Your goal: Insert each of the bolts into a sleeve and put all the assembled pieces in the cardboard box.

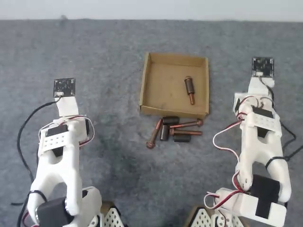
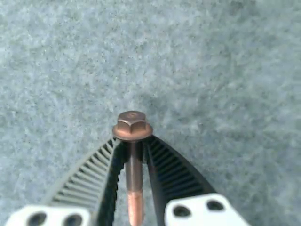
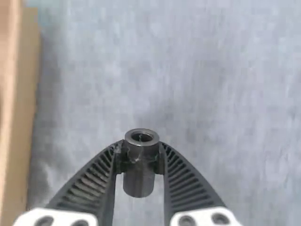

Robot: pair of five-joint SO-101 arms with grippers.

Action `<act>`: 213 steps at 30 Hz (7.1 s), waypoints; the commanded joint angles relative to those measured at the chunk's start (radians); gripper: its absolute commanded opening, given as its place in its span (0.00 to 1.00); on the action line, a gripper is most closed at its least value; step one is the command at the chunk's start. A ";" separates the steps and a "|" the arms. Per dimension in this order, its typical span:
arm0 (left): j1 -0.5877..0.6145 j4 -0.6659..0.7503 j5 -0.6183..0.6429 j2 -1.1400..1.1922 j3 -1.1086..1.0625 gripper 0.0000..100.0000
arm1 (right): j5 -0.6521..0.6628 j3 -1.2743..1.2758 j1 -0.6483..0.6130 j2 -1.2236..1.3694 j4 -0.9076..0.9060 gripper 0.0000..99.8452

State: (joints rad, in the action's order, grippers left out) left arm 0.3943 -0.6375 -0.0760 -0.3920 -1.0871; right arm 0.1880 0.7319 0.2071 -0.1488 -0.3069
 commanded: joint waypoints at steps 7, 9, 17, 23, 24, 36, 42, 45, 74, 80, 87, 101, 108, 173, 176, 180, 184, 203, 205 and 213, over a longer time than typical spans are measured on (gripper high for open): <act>0.005 0.028 0.008 -0.052 -0.002 0.01 | 0.015 -0.060 -0.082 0.059 0.444 0.01; 0.005 0.028 0.008 -0.052 -0.002 0.01 | 0.015 -0.063 -0.099 0.125 0.572 0.01; 0.005 0.028 0.006 -0.052 -0.002 0.01 | 0.012 -0.080 -0.160 0.358 1.066 0.01; 0.005 0.028 0.005 -0.052 -0.002 0.01 | 0.012 -0.222 -0.173 0.524 1.218 0.01; 0.005 0.028 0.005 -0.052 -0.002 0.01 | 0.011 -0.249 -0.177 0.549 1.216 0.01; 0.003 0.092 0.008 -0.057 -0.025 0.01 | -0.388 -0.173 -0.274 0.504 1.211 0.01; 0.003 0.092 0.008 -0.058 -0.025 0.01 | -0.382 -0.015 -0.372 0.375 1.218 0.01; 0.003 0.092 0.008 -0.058 -0.025 0.01 | -0.382 0.075 -0.418 0.294 1.218 0.01; 0.003 0.092 0.005 -0.058 -0.027 0.01 | -0.381 0.870 -0.727 -0.472 1.214 0.01; 0.003 0.092 0.005 -0.058 -0.027 0.01 | -0.305 0.936 -0.757 -0.579 1.130 0.01; 0.003 0.092 0.005 -0.058 -0.027 0.01 | -0.282 0.936 -0.809 -0.599 1.055 0.01; 0.003 0.092 0.005 -0.058 -0.027 0.01 | -0.284 0.934 -0.866 -0.478 1.052 0.01; 0.003 0.092 0.005 -0.058 -0.027 0.01 | -0.250 0.931 -0.866 -0.205 1.391 0.01; -0.712 0.327 0.278 -1.014 -0.263 0.01 | -0.115 0.862 -0.960 0.404 1.982 0.01; -0.713 0.295 0.281 -1.074 -0.280 0.01 | -0.117 0.862 -0.961 0.403 1.982 0.01; -0.713 0.295 0.391 -1.155 -0.364 0.01 | -0.118 0.864 -0.961 0.403 2.014 0.01; -0.713 0.295 0.459 -1.232 -0.420 0.01 | -0.206 0.862 -0.960 0.403 2.026 0.01; -0.747 0.133 0.433 -1.309 -0.420 0.01 | -0.189 0.858 -0.954 0.403 2.028 0.01; -0.747 0.133 0.433 -1.307 -0.421 0.01 | -0.189 0.858 -0.954 0.403 2.028 0.01; -0.747 0.198 0.433 -1.303 -0.453 0.01 | -0.189 0.861 -0.940 0.403 2.031 0.01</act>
State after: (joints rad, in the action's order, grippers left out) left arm -0.3483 -0.4964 0.3705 -1.6747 -1.5842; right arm -0.0253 1.6049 -0.7488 0.2608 1.6893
